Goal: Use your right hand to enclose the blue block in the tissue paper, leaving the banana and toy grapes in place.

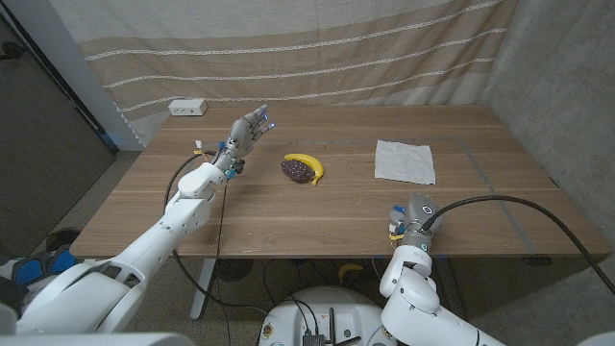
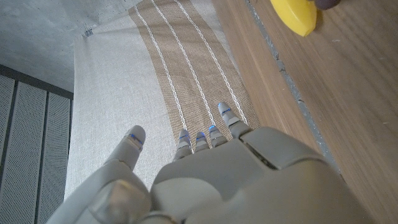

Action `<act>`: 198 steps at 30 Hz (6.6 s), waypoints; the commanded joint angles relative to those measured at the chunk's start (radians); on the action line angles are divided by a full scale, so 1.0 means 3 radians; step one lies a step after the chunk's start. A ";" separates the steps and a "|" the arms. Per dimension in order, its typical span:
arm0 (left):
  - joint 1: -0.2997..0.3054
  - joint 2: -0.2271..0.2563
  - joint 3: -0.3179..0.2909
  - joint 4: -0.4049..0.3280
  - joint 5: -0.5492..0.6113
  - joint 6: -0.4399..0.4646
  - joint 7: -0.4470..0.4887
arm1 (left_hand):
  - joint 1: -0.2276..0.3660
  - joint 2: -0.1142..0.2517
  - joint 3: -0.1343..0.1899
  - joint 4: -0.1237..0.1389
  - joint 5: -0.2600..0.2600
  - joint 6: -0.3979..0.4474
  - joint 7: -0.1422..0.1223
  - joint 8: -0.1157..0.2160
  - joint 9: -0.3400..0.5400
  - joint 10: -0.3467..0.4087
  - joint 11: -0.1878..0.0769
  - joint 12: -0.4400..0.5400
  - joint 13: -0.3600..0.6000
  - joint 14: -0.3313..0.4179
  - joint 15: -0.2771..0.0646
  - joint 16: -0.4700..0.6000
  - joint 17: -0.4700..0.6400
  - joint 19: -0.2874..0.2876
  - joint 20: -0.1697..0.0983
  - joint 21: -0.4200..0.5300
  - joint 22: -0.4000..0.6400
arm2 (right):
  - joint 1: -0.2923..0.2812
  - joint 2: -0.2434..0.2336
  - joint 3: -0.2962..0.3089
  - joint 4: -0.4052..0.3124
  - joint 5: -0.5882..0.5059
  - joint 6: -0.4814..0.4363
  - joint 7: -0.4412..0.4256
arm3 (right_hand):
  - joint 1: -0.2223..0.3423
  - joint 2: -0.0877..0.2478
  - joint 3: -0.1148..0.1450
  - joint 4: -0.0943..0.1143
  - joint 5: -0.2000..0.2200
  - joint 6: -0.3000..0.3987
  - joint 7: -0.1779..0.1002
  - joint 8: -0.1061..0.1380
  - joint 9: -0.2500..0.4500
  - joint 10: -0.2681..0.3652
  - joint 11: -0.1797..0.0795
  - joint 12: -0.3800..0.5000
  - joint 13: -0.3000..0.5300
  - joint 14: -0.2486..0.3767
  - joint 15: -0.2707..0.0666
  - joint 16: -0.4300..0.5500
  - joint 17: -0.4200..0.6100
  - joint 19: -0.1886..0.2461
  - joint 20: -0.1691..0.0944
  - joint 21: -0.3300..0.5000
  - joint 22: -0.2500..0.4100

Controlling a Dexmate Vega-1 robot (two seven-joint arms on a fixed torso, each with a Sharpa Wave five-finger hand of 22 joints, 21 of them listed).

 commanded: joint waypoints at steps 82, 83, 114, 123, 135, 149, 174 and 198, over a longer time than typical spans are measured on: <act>0.0104 0.0006 -0.0011 -0.0187 0.0015 0.0008 0.0157 | -0.0044 0.0086 0.0018 -0.0069 -0.0010 0.0022 -0.0001 0.0002 0.0018 -0.0001 0.0007 0.0012 0.0015 -0.0003 -0.0008 0.0003 0.0007 0.0036 0.0021 -0.0059 0.0009 | 0.0828 -0.0307 0.0487 0.0742 0.0632 0.1173 -0.0154 | 0.0155 0.0100 -0.0123 0.0040 -0.0005 0.0129 -0.0186 0.0086 0.0069 0.0039 -0.0018 -0.0006 0.0034 0.0027 -0.0547 0.0079 0.0064 0.0003 -0.0024 0.0069 0.0014; 0.0109 0.0004 -0.0014 -0.0198 0.0006 0.0021 0.0167 | -0.0045 0.0087 0.0018 -0.0069 -0.0010 0.0023 -0.0001 0.0002 0.0018 -0.0001 0.0010 0.0012 0.0015 -0.0004 -0.0007 0.0003 0.0007 0.0037 0.0021 -0.0060 0.0009 | 0.0841 -0.0311 0.0482 0.0754 0.0633 0.1181 -0.0142 | 0.0154 0.0101 -0.0125 0.0041 -0.0005 0.0127 -0.0185 0.0086 0.0069 0.0040 -0.0015 -0.0006 0.0034 0.0027 -0.0547 0.0079 0.0065 0.0002 -0.0025 0.0070 0.0014; 0.0173 -0.0016 0.0003 -0.0318 0.0054 0.0033 0.0320 | -0.0051 0.0085 0.0016 -0.0083 -0.0012 0.0024 0.0001 0.0002 0.0018 0.0002 0.0012 0.0013 0.0015 -0.0009 -0.0014 0.0002 0.0007 0.0041 0.0020 -0.0075 0.0010 | 0.1139 -0.0240 0.0507 0.1237 0.0790 0.1423 -0.0035 | 0.0164 0.0118 -0.0150 0.0044 -0.0004 0.0109 -0.0180 0.0108 0.0072 0.0050 -0.0014 -0.0015 0.0038 0.0035 -0.0547 0.0064 0.0051 -0.0002 -0.0029 0.0084 0.0013; 0.0205 -0.0018 0.0008 -0.0356 0.0072 0.0036 0.0372 | -0.0053 0.0084 0.0015 -0.0086 -0.0012 0.0027 0.0002 0.0003 0.0018 0.0007 0.0007 0.0015 0.0015 -0.0008 -0.0014 0.0003 0.0007 0.0042 0.0023 -0.0080 0.0010 | 0.1223 -0.0222 0.0491 0.1402 0.0860 0.1452 0.0005 | 0.0166 0.0122 -0.0155 0.0043 -0.0004 0.0105 -0.0184 0.0111 0.0069 0.0049 -0.0013 -0.0018 0.0040 0.0035 -0.0548 0.0058 0.0047 -0.0003 -0.0029 0.0087 0.0013; 0.0260 0.0002 -0.0007 -0.0433 0.0083 0.0051 0.0453 | -0.0054 0.0085 0.0015 -0.0090 -0.0012 0.0030 0.0003 0.0003 0.0018 0.0004 0.0009 0.0014 0.0015 -0.0008 -0.0017 0.0003 0.0007 0.0042 0.0024 -0.0085 0.0011 | 0.1396 -0.0172 0.0397 0.1662 0.0911 0.1488 0.0066 | 0.0169 0.0127 -0.0161 0.0044 -0.0005 0.0101 -0.0183 0.0117 0.0067 0.0048 -0.0015 -0.0023 0.0040 0.0043 -0.0548 0.0053 0.0042 -0.0001 -0.0029 0.0093 0.0012; 0.0285 0.0024 -0.0012 -0.0471 0.0084 0.0070 0.0474 | -0.0056 0.0086 0.0015 -0.0096 -0.0013 0.0035 -0.0001 0.0004 0.0018 0.0003 0.0012 0.0014 0.0015 -0.0010 -0.0013 0.0002 0.0007 0.0044 0.0024 -0.0093 0.0011 | 0.1537 -0.0103 0.0291 0.1899 0.0963 0.1465 0.0109 | 0.0159 0.0133 -0.0178 0.0051 -0.0003 0.0076 -0.0194 0.0121 0.0066 0.0041 -0.0006 -0.0031 0.0043 0.0038 -0.0540 0.0046 0.0040 -0.0007 -0.0026 0.0099 0.0012; 0.0320 0.0055 -0.0030 -0.0526 0.0078 0.0066 0.0486 | -0.0058 0.0088 0.0015 -0.0107 -0.0014 0.0042 0.0000 0.0005 0.0018 0.0002 0.0010 0.0013 0.0015 -0.0011 -0.0004 0.0002 0.0007 0.0048 0.0026 -0.0107 0.0012 | 0.1658 -0.0074 0.0201 0.2040 0.1076 0.1357 0.0188 | -0.0006 0.0108 -0.0232 0.0100 0.0000 -0.0470 -0.0331 -0.0106 -0.0006 -0.0079 0.0074 -0.0101 0.0055 0.0024 -0.0488 -0.0046 0.0009 -0.0025 0.0034 0.0120 0.0008; 0.0240 0.0012 -0.0021 -0.0393 0.0048 0.0034 0.0390 | -0.0061 0.0090 0.0015 -0.0114 -0.0014 0.0046 -0.0001 0.0005 0.0018 0.0004 0.0010 0.0014 0.0015 -0.0006 -0.0001 0.0005 0.0007 0.0053 0.0027 -0.0118 0.0013 | 0.1439 -0.0048 0.0522 0.1829 0.1265 0.1281 -0.0149 | -0.0510 0.0197 -0.0389 0.0248 0.0029 -0.0960 -0.0228 -0.0391 -0.0095 -0.0212 0.0227 -0.0140 0.0095 -0.0022 -0.0357 -0.0084 0.0051 -0.0112 0.0158 0.0095 0.0008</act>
